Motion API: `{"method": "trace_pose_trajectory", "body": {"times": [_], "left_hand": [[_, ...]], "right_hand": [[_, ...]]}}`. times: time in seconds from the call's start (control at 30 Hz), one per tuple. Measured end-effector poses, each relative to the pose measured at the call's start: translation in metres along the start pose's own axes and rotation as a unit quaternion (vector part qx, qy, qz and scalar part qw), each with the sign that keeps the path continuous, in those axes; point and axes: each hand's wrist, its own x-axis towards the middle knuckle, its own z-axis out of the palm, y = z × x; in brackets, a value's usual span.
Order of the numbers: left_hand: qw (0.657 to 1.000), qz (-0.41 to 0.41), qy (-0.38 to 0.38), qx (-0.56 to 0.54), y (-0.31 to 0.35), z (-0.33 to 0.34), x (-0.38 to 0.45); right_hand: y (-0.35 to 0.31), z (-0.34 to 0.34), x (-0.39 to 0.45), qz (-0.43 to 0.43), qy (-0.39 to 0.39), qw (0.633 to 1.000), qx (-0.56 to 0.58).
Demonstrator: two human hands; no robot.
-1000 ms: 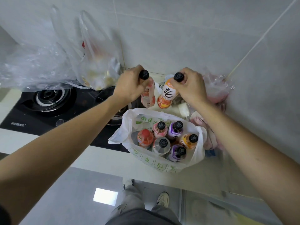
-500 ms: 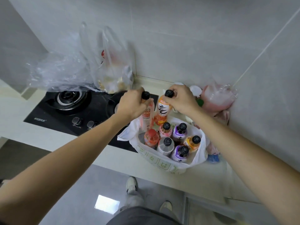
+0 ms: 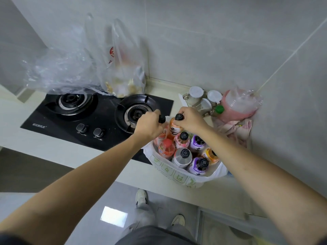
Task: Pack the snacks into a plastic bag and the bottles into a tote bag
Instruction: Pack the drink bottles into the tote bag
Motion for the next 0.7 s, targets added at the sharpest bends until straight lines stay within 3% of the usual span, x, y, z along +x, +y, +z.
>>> {"method": "trace_pose_trajectory", "body": {"times": [0.37, 0.6, 0.7], "left_hand": [[0.996, 0.078, -0.039, -0.026, -0.006, 0.022, 0.006], [0.993, 0.09, -0.049, -0.057, -0.001, 0.032, 0.01], [0.993, 0.095, -0.052, -0.057, -0.001, 0.032, 0.012]], "right_hand": [[0.021, -0.012, -0.003, -0.004, -0.065, 0.998, -0.009], [0.03, -0.008, -0.009, -0.016, 0.006, 1.0, -0.01], [0.031, -0.01, -0.009, -0.013, -0.01, 1.0, 0.0]]}}
